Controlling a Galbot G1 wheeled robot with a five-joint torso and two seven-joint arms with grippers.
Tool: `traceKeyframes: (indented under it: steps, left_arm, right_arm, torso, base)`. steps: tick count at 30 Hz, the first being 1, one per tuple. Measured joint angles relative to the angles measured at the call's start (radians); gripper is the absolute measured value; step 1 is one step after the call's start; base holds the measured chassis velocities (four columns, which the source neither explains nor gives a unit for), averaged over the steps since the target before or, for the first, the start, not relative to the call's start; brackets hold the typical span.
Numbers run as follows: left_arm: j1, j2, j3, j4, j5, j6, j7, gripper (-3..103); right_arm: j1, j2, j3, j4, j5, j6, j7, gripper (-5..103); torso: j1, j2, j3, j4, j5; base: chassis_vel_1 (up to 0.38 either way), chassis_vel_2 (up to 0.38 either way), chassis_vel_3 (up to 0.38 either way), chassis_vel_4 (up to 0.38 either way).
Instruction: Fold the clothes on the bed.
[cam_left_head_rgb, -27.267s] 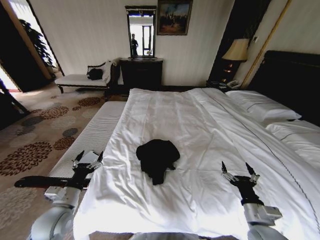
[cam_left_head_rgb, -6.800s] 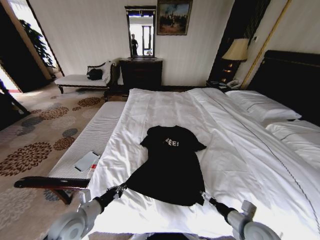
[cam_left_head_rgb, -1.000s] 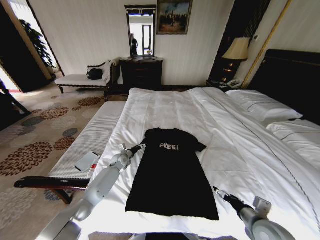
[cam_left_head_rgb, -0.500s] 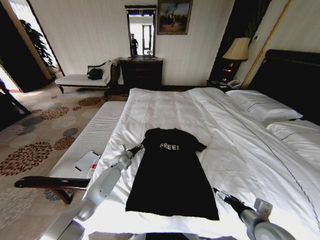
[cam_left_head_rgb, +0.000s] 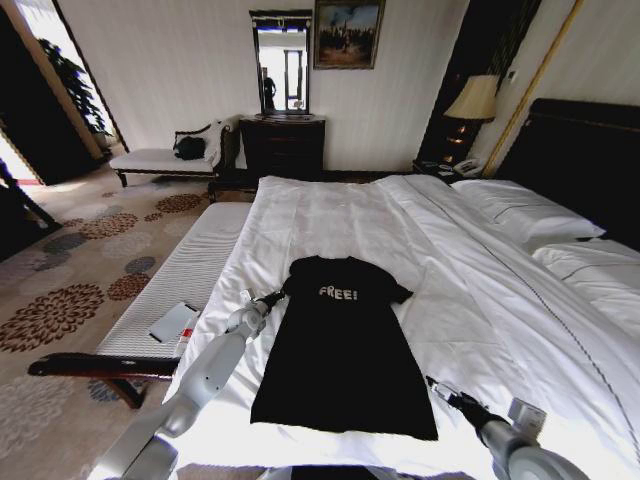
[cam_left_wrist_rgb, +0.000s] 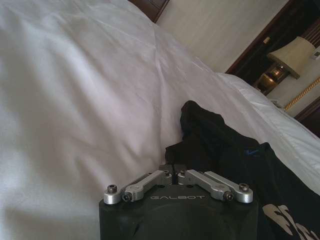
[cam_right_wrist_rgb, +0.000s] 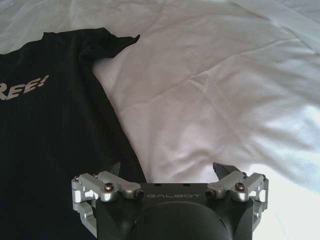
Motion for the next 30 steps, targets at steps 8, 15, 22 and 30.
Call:
traceKeyframes:
  steps: [8,15,22,30]
  left_arm:
    - [-0.018,0.042,-0.033,-0.002,-0.035,-0.001,0.0,0]
    - [-0.026,0.1,-0.056,-0.021,-0.073,-0.001,0.0,0]
    - [-0.013,0.133,-0.065,-0.029,-0.089,-0.001,0.0,0]
    - [-0.009,0.151,-0.074,-0.006,-0.105,-0.007,0.0,0]
  right_arm:
    - [0.001,0.005,-0.007,-0.002,-0.005,0.0,0.0,100]
    - [0.008,-0.002,-0.01,-0.003,-0.004,0.0,0.0,100]
    - [0.011,-0.011,-0.01,-0.004,-0.002,-0.001,0.0,100]
    - [-0.014,0.003,-0.004,0.005,-0.01,-0.002,-0.002,100]
  torso:
    - [0.0,0.0,0.0,-0.0001,-0.0001]
    - [0.0,0.0,0.0,-0.0001,0.0]
    - [0.0,0.0,0.0,0.0001,0.0]
    - [0.0,0.0,0.0,-0.0006,0.0]
  base:
    - [0.0,0.0,0.0,0.0]
    - [0.0,0.0,0.0,0.0]
    - [0.0,0.0,0.0,0.0]
    - [0.0,0.0,0.0,0.0]
